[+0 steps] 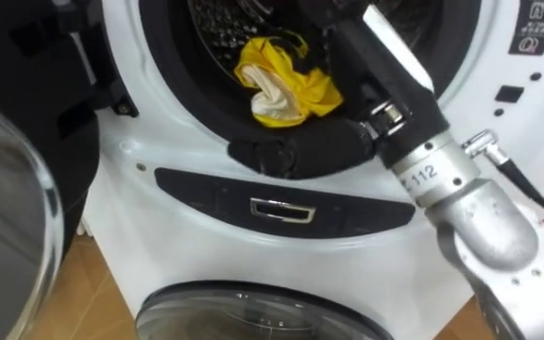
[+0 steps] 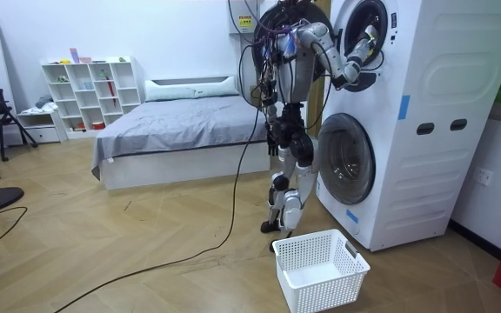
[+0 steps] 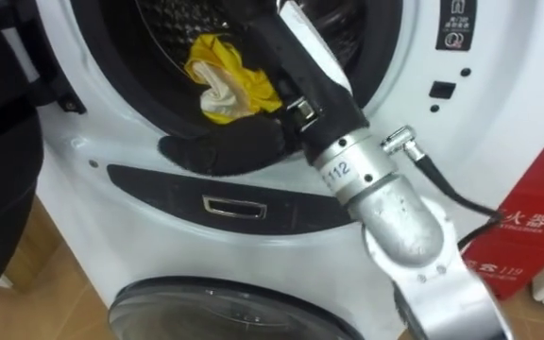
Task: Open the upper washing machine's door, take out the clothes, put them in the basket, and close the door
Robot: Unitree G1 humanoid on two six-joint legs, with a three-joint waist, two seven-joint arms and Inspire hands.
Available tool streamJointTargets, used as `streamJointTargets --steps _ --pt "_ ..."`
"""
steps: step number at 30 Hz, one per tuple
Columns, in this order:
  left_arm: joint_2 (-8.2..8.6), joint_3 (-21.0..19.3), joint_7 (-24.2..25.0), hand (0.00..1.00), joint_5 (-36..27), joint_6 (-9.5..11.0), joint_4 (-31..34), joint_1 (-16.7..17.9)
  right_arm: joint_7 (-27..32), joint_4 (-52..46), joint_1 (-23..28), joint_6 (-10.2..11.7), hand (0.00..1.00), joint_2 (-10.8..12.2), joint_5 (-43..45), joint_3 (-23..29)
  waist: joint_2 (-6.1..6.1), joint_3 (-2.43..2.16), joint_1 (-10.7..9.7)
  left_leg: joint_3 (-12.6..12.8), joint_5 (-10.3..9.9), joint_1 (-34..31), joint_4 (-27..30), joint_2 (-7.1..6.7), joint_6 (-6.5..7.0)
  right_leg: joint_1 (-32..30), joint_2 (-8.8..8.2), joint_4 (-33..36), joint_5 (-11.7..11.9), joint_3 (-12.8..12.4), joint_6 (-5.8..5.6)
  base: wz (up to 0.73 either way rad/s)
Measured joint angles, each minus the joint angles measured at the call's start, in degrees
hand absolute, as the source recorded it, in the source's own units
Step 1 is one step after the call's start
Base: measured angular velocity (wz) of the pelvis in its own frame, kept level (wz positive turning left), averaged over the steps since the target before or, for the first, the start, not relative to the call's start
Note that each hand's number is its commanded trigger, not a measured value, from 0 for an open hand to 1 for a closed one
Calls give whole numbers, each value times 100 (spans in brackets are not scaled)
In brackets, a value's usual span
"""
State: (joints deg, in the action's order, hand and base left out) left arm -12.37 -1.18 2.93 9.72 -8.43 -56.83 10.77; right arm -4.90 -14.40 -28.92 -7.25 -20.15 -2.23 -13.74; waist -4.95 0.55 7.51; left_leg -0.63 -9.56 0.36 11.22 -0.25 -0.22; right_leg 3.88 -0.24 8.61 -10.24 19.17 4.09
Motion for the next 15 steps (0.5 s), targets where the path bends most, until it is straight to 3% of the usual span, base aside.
streamJointTargets --steps 3,7,15 --pt "3 -116 -8 0 58 -35 36 -19 56 214 -305 -91 0 -31 144 1 -57 -37 -1 -117 1 -37 7 -36 1 0 -25 -1 -26 111 -11 16" --pt "0 -145 -12 0 134 -53 268 -40 121 569 -782 -236 0 -418 190 -1 -145 -68 102 -203 2 -60 5 -60 2 10 -44 -3 -38 185 -26 13" --pt "-9 -206 -17 0 120 -154 412 -67 243 877 -936 -270 0 -496 514 -1 -207 -56 69 -351 1 -80 -2 -65 3 45 -58 1 -46 287 -41 10"
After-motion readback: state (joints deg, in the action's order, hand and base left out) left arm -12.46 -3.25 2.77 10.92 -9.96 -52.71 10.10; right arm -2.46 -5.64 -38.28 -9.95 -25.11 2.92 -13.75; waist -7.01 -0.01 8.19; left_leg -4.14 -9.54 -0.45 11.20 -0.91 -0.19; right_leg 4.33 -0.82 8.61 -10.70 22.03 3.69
